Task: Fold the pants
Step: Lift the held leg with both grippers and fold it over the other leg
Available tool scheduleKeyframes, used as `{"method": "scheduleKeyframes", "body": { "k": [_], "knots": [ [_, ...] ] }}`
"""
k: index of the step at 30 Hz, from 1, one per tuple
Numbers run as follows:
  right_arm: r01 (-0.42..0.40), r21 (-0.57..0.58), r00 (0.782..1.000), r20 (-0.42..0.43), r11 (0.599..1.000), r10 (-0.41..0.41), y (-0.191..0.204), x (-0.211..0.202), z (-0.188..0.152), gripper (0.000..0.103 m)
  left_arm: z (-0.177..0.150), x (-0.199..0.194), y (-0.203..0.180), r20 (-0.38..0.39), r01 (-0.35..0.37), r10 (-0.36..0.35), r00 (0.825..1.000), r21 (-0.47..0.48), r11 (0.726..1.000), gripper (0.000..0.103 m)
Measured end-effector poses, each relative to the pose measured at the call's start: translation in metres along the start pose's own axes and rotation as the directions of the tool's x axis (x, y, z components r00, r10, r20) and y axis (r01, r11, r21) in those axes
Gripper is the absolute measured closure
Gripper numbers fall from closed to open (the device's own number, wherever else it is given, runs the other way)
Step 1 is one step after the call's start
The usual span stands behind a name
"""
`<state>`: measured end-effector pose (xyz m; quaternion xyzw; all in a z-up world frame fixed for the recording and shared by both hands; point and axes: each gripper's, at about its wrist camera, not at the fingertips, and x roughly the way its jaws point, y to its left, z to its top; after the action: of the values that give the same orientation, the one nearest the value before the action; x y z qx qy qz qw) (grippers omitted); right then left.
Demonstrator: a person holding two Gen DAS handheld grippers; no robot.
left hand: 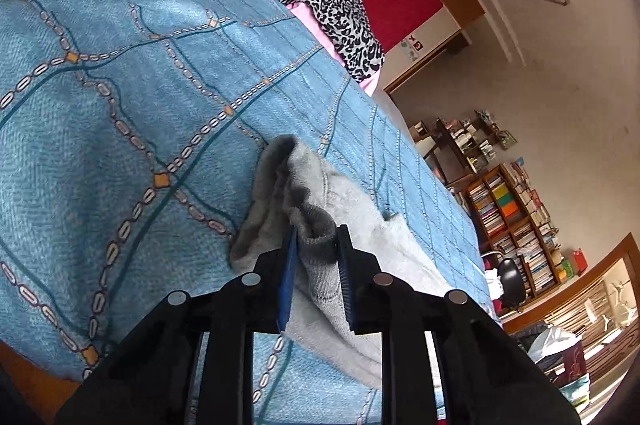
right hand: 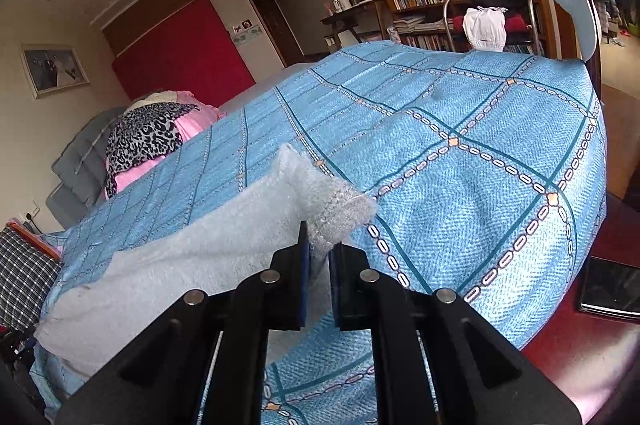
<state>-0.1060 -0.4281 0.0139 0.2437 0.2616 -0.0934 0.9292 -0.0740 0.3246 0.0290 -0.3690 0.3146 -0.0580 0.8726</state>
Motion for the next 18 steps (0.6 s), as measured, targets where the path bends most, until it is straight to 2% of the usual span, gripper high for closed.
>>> {"method": "scheduleKeyframes", "body": {
  "k": [2,5,6,7,9,11,18],
  "knots": [
    [0.009,0.040,0.999,-0.035,0.999,-0.007,-0.010,0.007,-0.008,0.095,-0.007,0.003,0.012,-0.026,-0.006,0.006,1.000,-0.030,1.000,0.084],
    [0.002,0.111,0.997,-0.078,0.994,0.006,-0.024,0.017,-0.016,0.095,-0.012,0.009,0.024,-0.057,0.025,-0.030,0.998,-0.082,0.996,0.082],
    [0.006,0.113,0.997,-0.080,0.994,0.003,-0.026,0.018,-0.017,0.095,-0.012,0.011,0.026,-0.061,0.048,-0.055,0.997,-0.104,0.993,0.074],
    [0.012,0.105,0.997,-0.078,0.994,-0.004,-0.024,0.018,-0.018,0.095,-0.012,0.012,0.027,-0.065,0.078,-0.087,0.994,-0.121,0.990,0.057],
    [0.026,0.076,0.998,-0.065,0.997,-0.021,-0.019,0.016,-0.019,0.095,-0.014,0.013,0.024,-0.062,0.125,-0.133,0.989,-0.127,0.984,0.045],
    [0.038,0.049,0.998,-0.057,0.998,-0.035,-0.016,0.016,-0.019,0.095,-0.016,0.014,0.020,-0.065,0.138,-0.145,0.987,-0.107,0.985,0.040],
    [0.033,0.046,0.998,-0.058,0.998,-0.031,-0.017,0.018,-0.024,0.093,-0.022,0.036,0.009,-0.116,0.143,-0.158,0.980,-0.134,0.981,0.039]
  ]
}}
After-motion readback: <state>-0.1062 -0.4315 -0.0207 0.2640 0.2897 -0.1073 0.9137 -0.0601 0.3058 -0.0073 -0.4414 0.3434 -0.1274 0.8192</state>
